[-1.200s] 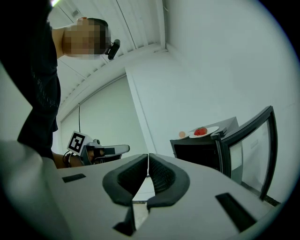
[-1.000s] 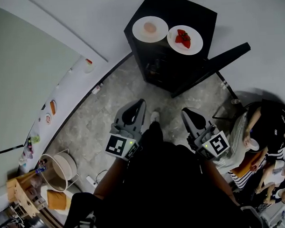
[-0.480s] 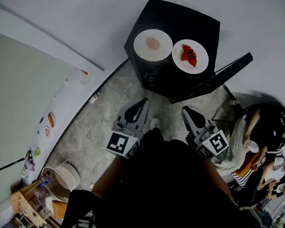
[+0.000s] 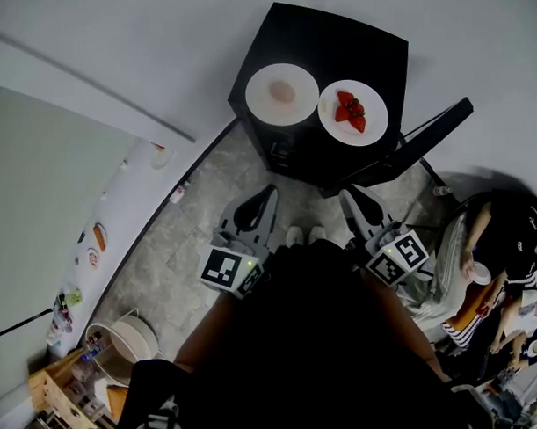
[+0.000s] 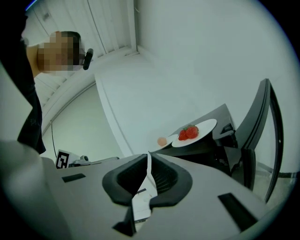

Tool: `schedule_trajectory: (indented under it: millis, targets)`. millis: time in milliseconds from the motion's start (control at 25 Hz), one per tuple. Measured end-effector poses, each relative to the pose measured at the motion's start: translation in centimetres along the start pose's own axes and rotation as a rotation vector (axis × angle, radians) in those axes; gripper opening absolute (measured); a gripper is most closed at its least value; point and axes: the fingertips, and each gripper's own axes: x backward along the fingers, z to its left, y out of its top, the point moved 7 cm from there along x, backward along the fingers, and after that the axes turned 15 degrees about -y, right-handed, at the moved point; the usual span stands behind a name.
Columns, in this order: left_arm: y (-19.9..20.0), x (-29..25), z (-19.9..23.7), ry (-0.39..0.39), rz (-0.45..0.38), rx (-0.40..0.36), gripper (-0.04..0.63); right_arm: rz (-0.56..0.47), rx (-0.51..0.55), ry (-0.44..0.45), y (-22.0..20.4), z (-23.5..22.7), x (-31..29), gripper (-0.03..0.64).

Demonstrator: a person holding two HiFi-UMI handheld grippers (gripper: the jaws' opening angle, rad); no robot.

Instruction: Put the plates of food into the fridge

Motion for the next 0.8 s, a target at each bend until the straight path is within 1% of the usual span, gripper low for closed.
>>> schedule_trajectory:
  millis: [200, 440, 520, 640, 720, 800]
  targets:
    - [0.2, -0.6, 0.2, 0.006, 0.009, 0.013, 0.024, -0.010, -0.188, -0.027, 0.0, -1.6, -1.1, 0.029]
    - [0.5, -1.5, 0.7, 0.024, 0.012, 0.015, 0.025, -0.026, -0.333, -0.036, 0.1, -3.0, -2.4, 0.034]
    - [0.4, -1.8, 0.9, 0.028, 0.013, 0.019, 0.025, -0.037, -0.393, -0.036, 0.1, -3.4, -2.9, 0.045]
    - [0.3, -2.1, 1.0, 0.029, 0.013, 0.018, 0.025, -0.051, -0.490, -0.033, 0.0, -4.1, -3.7, 0.091]
    - [0.4, -2.4, 1.0, 0.029, 0.015, 0.012, 0.025, -0.055, -0.542, -0.041, -0.2, -4.5, -4.1, 0.091]
    - [0.5, -2.5, 1.2, 0.033, 0.019, 0.012, 0.025, -0.059, -0.572, -0.053, -0.2, -4.8, -4.5, 0.098]
